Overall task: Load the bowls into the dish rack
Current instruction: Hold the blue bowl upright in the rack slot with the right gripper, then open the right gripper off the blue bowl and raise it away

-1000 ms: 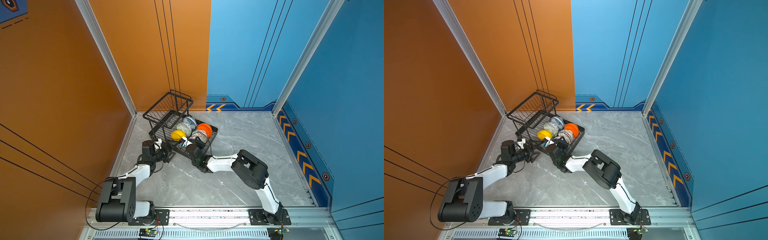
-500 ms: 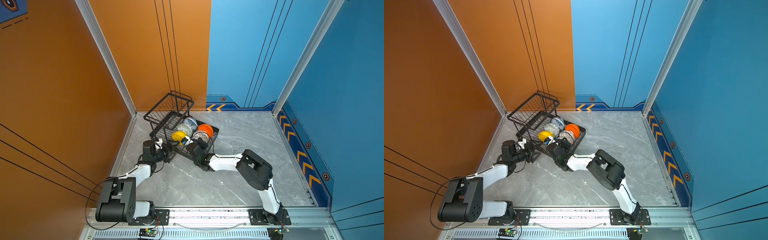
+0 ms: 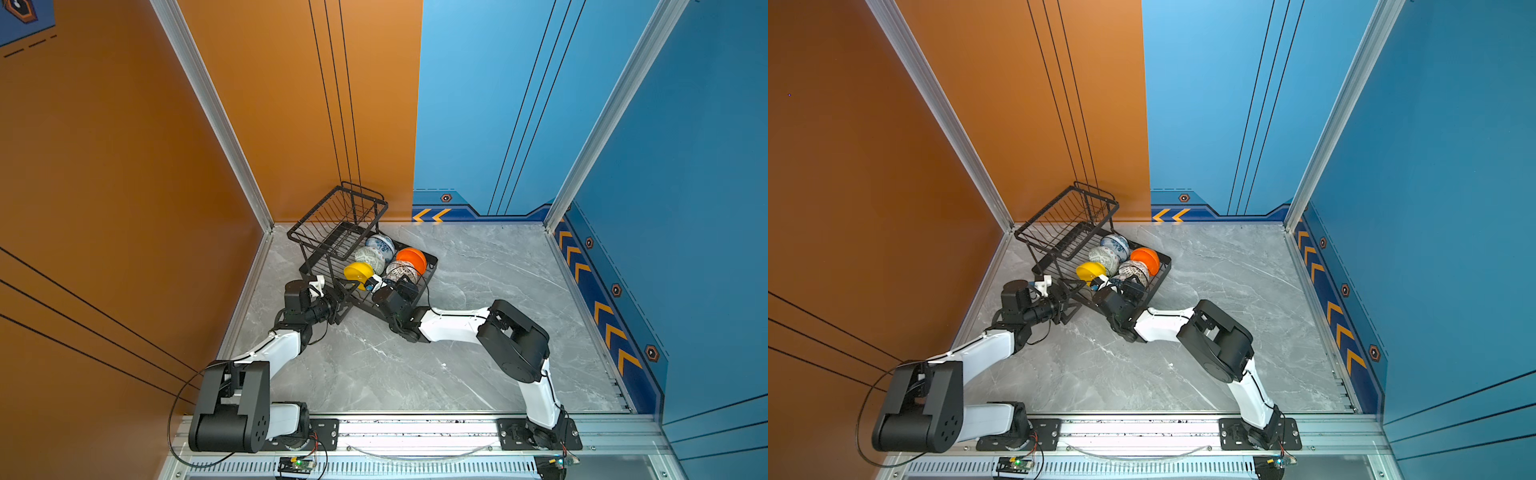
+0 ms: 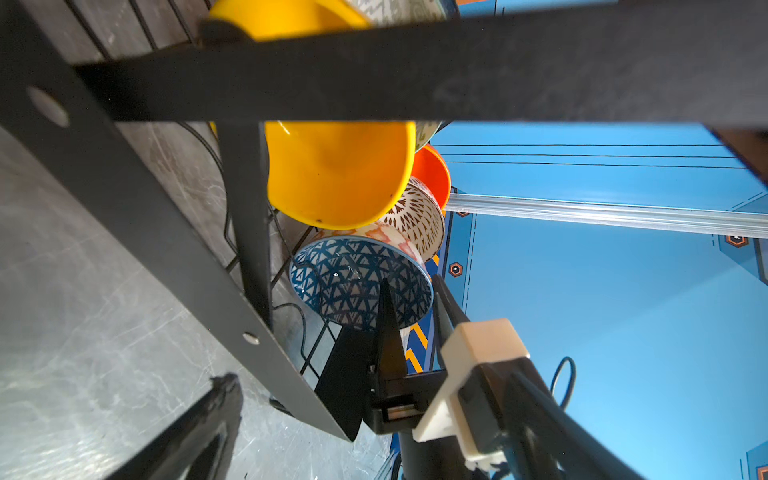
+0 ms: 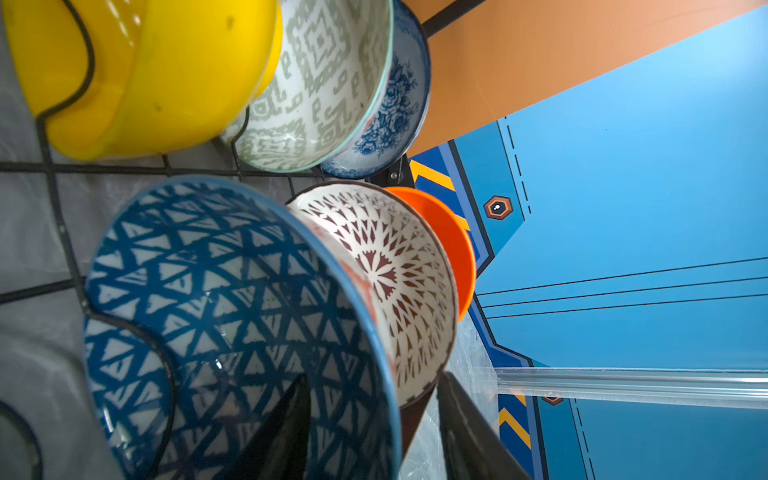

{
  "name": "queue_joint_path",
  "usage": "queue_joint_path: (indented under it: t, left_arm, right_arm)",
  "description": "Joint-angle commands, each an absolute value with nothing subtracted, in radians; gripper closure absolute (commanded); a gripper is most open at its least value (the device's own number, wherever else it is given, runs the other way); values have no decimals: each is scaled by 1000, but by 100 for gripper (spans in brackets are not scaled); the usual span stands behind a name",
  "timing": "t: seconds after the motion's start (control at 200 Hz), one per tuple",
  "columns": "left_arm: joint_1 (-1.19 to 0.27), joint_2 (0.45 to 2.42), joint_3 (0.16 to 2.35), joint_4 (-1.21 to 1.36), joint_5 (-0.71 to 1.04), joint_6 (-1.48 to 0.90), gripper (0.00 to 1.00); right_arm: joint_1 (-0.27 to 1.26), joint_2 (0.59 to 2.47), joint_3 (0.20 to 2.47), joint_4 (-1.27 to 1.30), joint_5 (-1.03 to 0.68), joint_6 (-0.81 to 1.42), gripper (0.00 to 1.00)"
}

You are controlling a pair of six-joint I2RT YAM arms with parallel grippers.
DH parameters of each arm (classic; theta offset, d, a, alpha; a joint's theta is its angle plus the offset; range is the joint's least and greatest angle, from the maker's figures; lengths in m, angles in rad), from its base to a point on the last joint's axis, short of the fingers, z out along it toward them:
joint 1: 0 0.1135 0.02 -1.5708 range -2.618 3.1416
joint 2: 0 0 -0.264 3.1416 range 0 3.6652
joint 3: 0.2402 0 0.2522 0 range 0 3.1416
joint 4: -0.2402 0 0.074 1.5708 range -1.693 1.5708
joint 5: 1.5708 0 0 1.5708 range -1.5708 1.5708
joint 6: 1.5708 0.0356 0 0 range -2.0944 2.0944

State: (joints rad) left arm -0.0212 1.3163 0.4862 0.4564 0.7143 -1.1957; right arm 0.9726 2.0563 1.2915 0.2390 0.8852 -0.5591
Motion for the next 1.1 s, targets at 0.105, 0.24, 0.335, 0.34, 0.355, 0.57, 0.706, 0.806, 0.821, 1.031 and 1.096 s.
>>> queue_joint_path:
  t: [0.105,0.24,0.335,0.34,0.355,0.57,0.706,0.806,0.821,1.031,1.096]
  left_arm:
    - [-30,1288,475,461,703,-1198,2]
    - [-29,1274,467,461,700,-1194,2]
    - [-28,1262,460,436,691,-1176,2]
    - [-28,1261,459,434,690,-1173,2]
    - [-28,1259,459,425,688,-1167,2]
    - [-27,1164,460,230,602,-1038,2]
    - [-29,1046,508,-1,483,-900,2]
    - [-26,957,548,-146,373,-806,2]
    - [-25,947,556,-166,354,-791,2]
    - [37,817,615,-345,39,-667,2]
    - [58,796,597,-316,-85,-660,2]
  right_arm:
    - [972,1977,1291,208,871,-525,35]
    - [971,1939,1278,204,861,-511,21]
    - [969,1896,1265,196,846,-491,12]
    - [969,1894,1264,196,846,-490,11]
    - [969,1887,1263,196,843,-486,9]
    - [934,1743,1231,109,767,-350,0]
    - [868,1630,1193,47,724,-233,0]
    - [797,1553,1156,3,698,-140,0]
    - [786,1542,1150,-3,694,-127,0]
    - [529,1423,1085,-150,617,157,0]
    - [448,1380,1030,-147,590,249,0]
